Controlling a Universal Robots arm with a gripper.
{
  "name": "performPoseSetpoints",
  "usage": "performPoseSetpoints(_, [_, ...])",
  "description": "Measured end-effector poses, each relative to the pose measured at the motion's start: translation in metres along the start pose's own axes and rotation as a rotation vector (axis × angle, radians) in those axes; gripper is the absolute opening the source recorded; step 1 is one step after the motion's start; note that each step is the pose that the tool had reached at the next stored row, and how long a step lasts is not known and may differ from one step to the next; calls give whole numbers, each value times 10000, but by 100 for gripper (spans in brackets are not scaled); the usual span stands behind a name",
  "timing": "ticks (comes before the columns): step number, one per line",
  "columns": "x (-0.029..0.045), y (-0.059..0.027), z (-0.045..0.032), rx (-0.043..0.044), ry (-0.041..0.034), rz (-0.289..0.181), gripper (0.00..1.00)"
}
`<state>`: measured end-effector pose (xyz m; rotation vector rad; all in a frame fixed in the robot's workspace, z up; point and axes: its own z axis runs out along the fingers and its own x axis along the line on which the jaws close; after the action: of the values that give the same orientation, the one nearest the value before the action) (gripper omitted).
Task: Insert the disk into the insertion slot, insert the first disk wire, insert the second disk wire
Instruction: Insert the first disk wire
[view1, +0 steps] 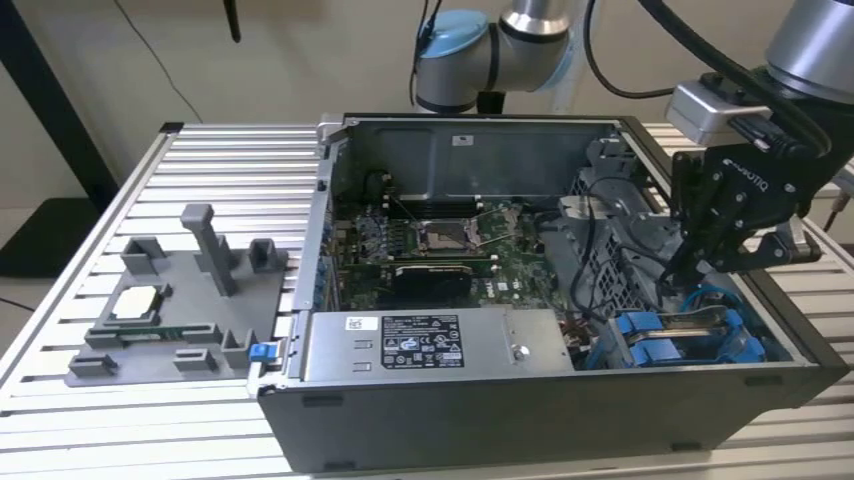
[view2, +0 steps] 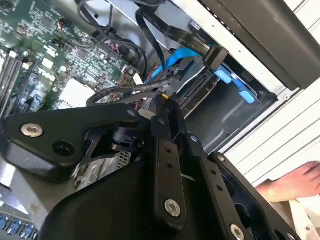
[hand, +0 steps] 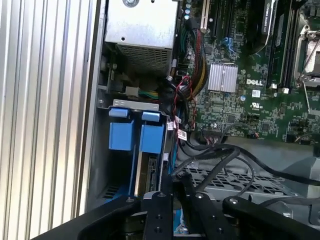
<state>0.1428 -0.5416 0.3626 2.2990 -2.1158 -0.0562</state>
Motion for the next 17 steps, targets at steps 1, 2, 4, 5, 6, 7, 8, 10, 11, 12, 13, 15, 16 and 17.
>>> performPoseSetpoints(1, [6,-2,0,2,-130,-4,0])
performPoseSetpoints(2, [11,-4,0,3,-252,-8,0])
performPoseSetpoints(4, [16,-5,0,-4,-344,-11,0])
performPoseSetpoints(5, [16,-6,0,-4,-346,-11,0])
performPoseSetpoints(6, [16,-10,-1,-3,-362,-13,0])
performPoseSetpoints(7, [17,-19,-1,-1,-416,-16,0])
performPoseSetpoints(8, [18,-32,0,-1,-504,-18,0])
performPoseSetpoints(10, [25,-66,2,-14,-589,-21,0])
performPoseSetpoints(11, [32,-84,3,-29,-593,-20,0])
performPoseSetpoints(12, [44,-99,3,-55,-595,-19,0])
performPoseSetpoints(13, [59,-111,2,-108,-599,-17,0])
performPoseSetpoints(15, [94,-124,2,-241,-608,-10,0])
performPoseSetpoints(16, [116,-124,2,-277,-610,-7,0])
performPoseSetpoints(17, [146,-121,3,-284,-611,4,0])
